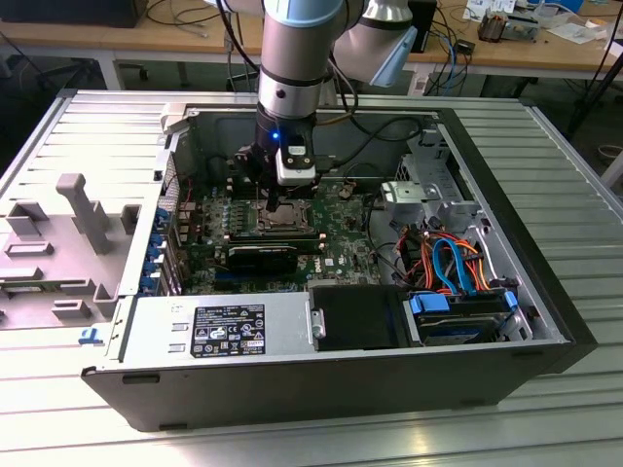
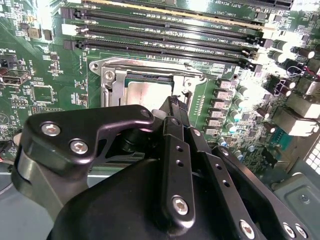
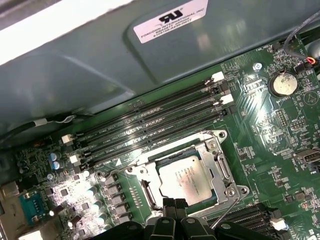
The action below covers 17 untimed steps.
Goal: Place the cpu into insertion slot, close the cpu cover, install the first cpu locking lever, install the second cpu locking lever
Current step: 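Install the first cpu locking lever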
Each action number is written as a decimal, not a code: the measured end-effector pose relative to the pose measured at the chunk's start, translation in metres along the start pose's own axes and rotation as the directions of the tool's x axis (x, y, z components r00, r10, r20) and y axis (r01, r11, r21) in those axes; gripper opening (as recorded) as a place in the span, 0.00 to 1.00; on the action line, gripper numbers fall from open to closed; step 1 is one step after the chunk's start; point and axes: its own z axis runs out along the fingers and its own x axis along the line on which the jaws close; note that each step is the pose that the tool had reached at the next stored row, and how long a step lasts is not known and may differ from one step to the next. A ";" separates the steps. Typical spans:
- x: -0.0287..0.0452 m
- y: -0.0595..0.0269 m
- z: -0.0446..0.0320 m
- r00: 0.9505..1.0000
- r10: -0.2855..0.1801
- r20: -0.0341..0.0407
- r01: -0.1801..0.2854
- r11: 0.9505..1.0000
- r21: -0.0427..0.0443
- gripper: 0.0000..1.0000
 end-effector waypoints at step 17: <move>0.0000 0.0000 0.0000 0.999 -0.043 0.002 0.043 0.999 0.004 0.11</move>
